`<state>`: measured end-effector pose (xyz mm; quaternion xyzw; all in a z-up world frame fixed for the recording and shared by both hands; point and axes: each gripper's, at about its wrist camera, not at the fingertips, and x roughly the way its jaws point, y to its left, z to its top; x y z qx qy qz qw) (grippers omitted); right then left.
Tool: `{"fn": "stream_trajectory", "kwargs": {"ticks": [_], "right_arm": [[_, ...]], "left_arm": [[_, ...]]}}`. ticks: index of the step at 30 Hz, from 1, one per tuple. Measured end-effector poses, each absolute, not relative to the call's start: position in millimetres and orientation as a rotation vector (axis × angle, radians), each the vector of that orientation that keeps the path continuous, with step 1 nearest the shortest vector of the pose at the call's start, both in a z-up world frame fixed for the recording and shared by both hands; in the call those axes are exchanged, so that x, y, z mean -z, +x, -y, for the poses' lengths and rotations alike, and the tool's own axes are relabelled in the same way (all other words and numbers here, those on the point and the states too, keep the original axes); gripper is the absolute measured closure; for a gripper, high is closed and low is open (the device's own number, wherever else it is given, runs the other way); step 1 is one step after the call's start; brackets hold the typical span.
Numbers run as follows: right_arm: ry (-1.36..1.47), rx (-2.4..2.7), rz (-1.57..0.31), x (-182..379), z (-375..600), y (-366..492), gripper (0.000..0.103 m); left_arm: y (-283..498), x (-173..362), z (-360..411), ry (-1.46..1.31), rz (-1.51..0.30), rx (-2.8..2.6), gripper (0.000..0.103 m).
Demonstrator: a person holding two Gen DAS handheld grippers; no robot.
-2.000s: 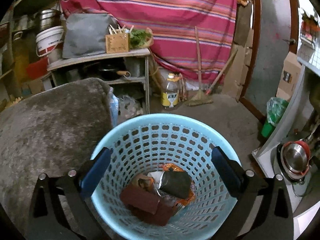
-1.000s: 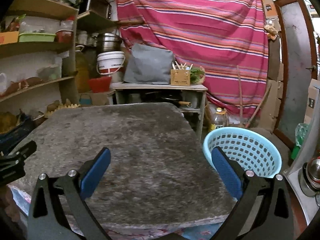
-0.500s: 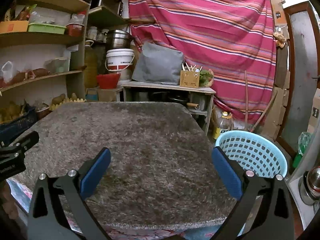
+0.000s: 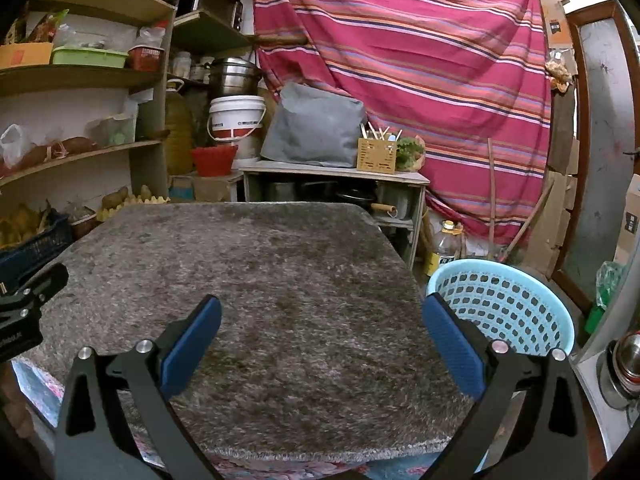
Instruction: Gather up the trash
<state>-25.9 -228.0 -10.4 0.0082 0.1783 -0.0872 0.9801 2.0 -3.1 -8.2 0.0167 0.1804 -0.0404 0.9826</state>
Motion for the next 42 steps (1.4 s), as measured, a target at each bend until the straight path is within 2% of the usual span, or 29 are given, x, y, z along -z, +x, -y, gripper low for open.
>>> {"fn": "stream_trajectory", "kwargs": {"ticks": [42], "right_arm": [[0.011,0.171,-0.359,13.6,233.0,-22.6,0.004]], "left_arm": [[2.5,8.9,-3.0,0.045,-0.358,0.073,0.005]]}}
